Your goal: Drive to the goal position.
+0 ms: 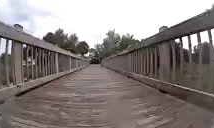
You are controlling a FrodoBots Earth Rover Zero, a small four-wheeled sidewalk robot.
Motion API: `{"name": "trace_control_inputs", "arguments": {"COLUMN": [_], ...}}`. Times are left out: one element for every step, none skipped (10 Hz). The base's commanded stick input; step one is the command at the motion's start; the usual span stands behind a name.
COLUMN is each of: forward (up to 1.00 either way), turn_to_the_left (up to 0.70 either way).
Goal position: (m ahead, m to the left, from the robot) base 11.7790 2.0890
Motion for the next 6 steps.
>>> {"name": "trace_control_inputs", "arguments": {"forward": [0.7,0.7,0.7,0.7,0.7,0.7], "turn_to_the_left": [0.0,0.0,0.0,0.0,0.0,0.0]}}
